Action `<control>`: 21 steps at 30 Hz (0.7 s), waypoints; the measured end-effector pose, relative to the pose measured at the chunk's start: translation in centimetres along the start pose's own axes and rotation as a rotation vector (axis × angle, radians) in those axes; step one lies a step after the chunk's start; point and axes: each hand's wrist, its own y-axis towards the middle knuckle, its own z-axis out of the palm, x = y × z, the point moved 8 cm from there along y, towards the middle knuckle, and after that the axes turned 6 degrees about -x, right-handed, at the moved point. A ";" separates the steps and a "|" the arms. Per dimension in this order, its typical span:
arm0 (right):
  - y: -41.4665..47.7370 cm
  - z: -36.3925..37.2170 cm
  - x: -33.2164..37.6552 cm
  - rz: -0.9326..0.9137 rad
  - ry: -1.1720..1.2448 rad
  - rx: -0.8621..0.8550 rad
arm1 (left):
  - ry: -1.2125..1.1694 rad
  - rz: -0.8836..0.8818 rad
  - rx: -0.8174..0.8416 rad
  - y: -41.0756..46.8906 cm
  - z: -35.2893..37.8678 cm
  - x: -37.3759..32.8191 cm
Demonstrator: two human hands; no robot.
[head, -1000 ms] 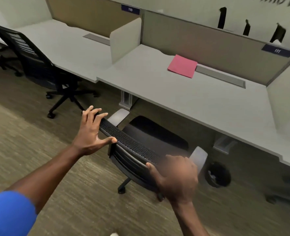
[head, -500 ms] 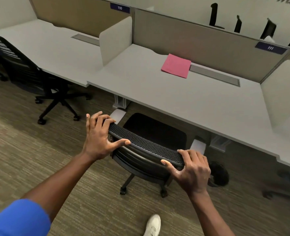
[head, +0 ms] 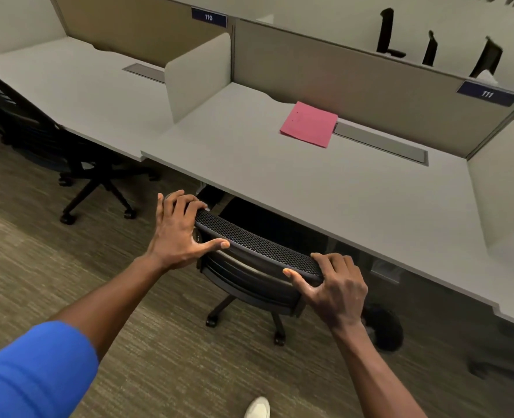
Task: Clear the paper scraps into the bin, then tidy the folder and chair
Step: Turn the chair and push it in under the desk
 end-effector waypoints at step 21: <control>6.6 3.2 -7.0 0.004 -0.015 -0.044 | -0.041 0.014 -0.005 8.8 5.6 -3.6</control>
